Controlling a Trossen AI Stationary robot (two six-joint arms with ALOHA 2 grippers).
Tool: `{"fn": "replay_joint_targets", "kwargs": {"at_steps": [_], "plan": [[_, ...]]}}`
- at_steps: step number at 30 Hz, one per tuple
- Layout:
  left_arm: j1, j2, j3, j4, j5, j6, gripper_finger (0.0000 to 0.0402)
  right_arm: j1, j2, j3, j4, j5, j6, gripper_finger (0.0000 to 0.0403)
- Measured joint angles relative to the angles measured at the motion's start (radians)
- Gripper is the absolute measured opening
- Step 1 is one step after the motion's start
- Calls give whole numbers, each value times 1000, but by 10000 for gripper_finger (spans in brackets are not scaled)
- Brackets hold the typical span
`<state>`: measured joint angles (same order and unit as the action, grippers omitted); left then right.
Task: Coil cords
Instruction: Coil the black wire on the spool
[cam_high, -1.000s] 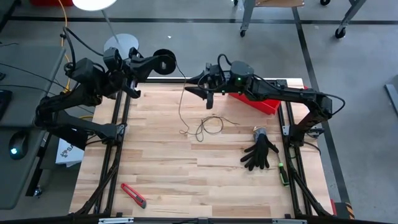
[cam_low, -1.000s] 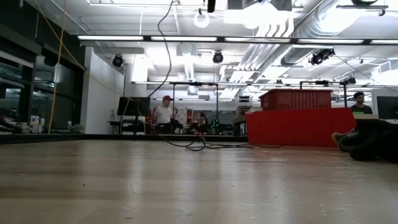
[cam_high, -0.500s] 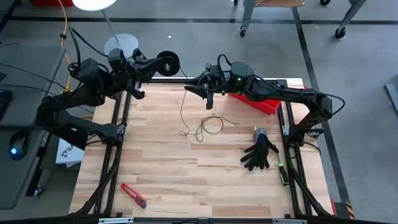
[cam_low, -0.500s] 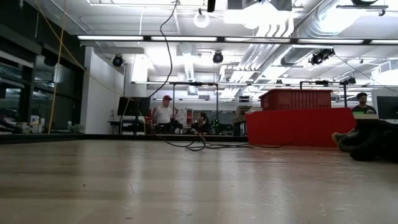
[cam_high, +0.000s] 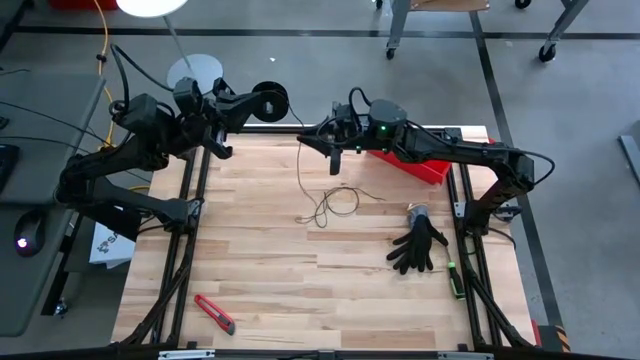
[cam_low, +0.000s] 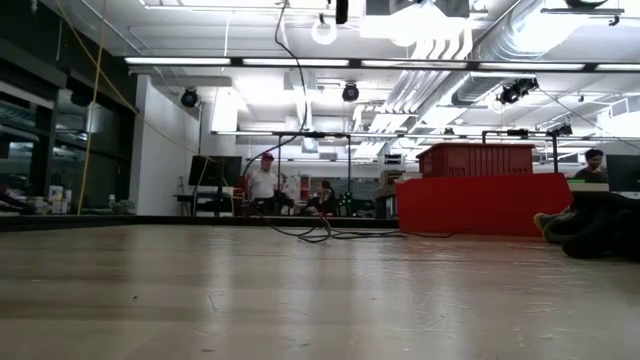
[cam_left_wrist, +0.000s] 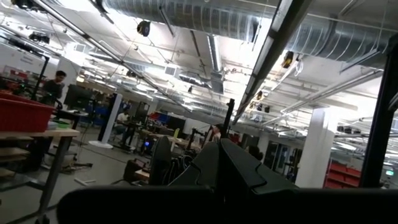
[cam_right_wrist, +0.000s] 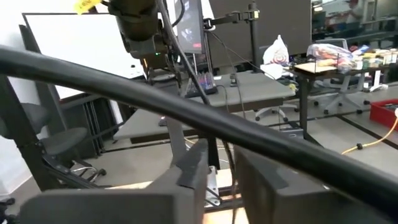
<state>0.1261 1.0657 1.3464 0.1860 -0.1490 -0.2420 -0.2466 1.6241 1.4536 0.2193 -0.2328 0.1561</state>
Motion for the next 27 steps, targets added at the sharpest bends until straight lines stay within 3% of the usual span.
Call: {"fn": "replay_joint_targets", "kwargs": {"at_steps": [3, 7, 18, 27], "plan": [[0, 0, 0, 0, -1, 1, 0, 0, 0, 0, -5, 2, -6, 106], [0, -6, 0, 0, -4, 9, 0, -2, 0, 0, -9, 5, -7, 111], [0, -15, 0, -5, -21, 10, 0, 1, 0, 0, 22, 4, 21, 44], [0, -13, 0, -4, -21, -11, 0, 3, 0, 0, 25, 49, 19, 103]]}}
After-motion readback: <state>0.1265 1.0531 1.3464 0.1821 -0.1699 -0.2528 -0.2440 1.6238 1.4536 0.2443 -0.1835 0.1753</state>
